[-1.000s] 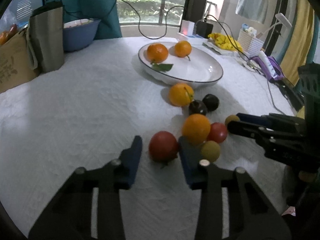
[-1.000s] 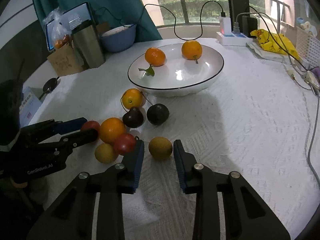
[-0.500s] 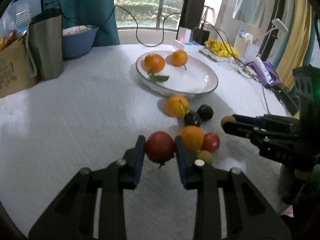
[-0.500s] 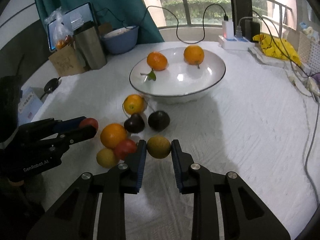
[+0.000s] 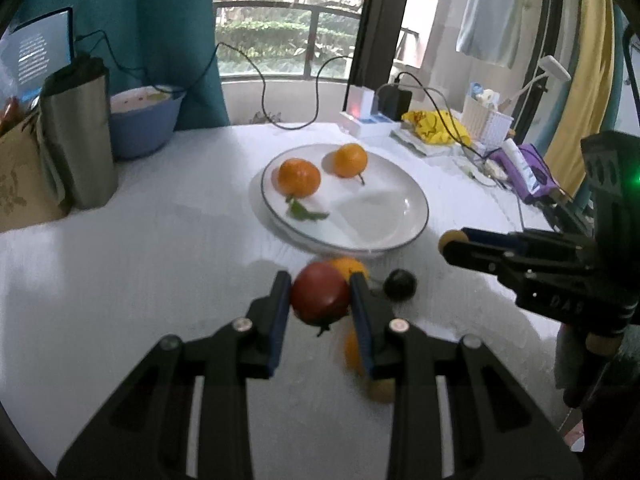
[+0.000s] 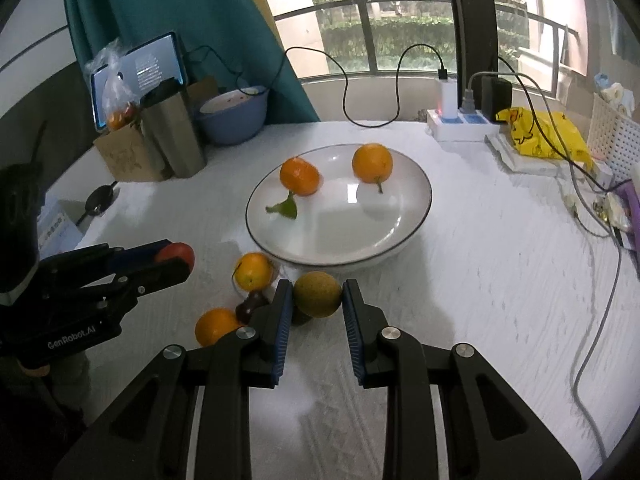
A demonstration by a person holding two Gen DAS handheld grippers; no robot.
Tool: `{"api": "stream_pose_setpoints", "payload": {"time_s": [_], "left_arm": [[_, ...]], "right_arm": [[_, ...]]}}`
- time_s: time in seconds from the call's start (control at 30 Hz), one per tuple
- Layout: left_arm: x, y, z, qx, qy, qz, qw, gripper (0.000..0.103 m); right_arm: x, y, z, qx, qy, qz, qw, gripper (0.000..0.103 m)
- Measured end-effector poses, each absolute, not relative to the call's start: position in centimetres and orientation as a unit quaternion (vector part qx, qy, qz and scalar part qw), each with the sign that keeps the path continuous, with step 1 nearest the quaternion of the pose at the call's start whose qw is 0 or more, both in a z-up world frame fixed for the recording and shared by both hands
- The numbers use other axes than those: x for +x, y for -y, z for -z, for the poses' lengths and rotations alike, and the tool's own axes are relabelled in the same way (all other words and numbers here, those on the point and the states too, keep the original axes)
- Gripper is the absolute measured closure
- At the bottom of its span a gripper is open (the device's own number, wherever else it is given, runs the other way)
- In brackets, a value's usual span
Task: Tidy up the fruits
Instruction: 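Grasp a yellow-green fruit with the right tool while the left tool grasps a red tomato, then carry the yellow-green fruit and red tomato into the bowl and open both tools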
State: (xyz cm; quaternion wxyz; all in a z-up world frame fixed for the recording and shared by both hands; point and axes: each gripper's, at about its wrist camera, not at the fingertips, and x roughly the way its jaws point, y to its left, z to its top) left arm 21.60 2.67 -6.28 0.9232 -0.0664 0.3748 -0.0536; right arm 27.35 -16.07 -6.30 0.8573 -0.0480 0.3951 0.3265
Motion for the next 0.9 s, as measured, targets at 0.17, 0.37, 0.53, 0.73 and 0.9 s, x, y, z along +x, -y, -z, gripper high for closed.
{"api": "stream_pose_setpoints", "payload": {"time_s": [0.17, 0.37, 0.53, 0.73, 0.9], "left_arm": [[23.2, -2.2, 5.9, -0.06, -0.37, 0.064, 0.925, 0.072], [25.3, -1.8, 5.8, -0.057, -0.37, 0.071, 0.924, 0.072], [27.1, -1.6, 6.2, -0.054, -0.372, 0.077, 0.923, 0.072], [29.7, -1.2, 6.7, -0.048, -0.377, 0.085, 0.921, 0.072], [31.9, -0.6, 7.1, -0.046, -0.381, 0.093, 0.919, 0.072]], "right_arm": [[28.7, 15.9, 6.0, -0.044, -0.39, -0.327, 0.86, 0.076], [30.1, 15.7, 6.0, -0.043, -0.389, -0.326, 0.861, 0.076], [32.2, 15.5, 6.1, -0.04, -0.39, -0.326, 0.86, 0.076], [34.5, 15.3, 6.7, -0.04, -0.392, -0.323, 0.86, 0.076], [35.7, 14.8, 7.1, -0.048, -0.396, -0.319, 0.86, 0.076]]}}
